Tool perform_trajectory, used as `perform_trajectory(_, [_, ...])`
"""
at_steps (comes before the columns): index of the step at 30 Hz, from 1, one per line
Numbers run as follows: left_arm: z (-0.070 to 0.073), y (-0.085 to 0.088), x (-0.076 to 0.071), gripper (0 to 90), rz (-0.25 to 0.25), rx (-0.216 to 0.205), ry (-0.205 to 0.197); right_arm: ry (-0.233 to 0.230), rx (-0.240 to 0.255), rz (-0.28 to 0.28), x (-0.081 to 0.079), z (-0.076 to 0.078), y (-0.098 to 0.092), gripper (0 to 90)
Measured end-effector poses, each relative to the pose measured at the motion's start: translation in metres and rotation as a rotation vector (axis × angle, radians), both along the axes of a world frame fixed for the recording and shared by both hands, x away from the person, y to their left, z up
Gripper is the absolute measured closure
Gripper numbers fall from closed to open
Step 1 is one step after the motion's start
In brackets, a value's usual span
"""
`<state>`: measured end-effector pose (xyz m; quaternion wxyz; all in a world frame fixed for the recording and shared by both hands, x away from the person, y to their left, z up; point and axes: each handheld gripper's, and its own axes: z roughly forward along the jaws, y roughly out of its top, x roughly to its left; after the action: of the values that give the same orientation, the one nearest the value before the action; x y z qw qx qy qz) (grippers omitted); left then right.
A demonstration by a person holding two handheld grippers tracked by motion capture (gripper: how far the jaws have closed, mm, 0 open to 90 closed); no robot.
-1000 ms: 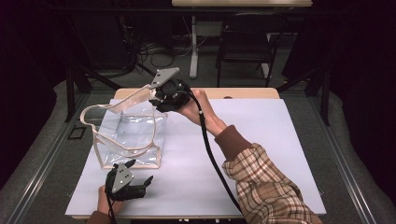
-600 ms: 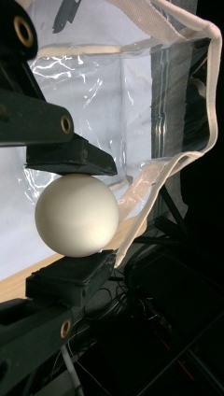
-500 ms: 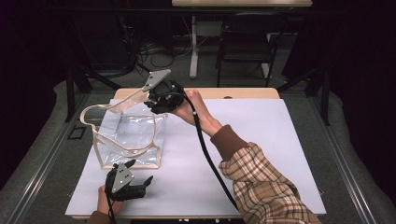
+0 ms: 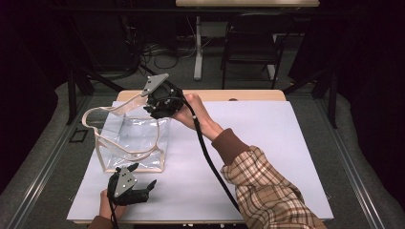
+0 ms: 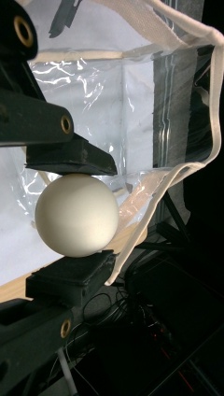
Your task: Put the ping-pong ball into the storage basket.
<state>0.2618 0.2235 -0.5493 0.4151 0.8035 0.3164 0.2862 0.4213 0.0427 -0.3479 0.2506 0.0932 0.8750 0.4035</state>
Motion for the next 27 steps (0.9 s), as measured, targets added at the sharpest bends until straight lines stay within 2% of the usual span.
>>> perform_trajectory(14, [0.0,0.0,0.0,16.2,0.001,0.0,-0.001,0.009,-0.016,0.023,0.0,-0.009,0.015,51.0])
perform_trajectory(16, [0.0,0.0,0.0,16.2,0.001,-0.001,-0.001,0.024,-0.019,0.021,0.0,-0.009,0.016,51.0])
perform_trajectory(27, [0.0,0.0,0.0,16.2,0.002,-0.001,-0.002,0.04,-0.041,0.03,0.003,-0.012,0.028,51.0])
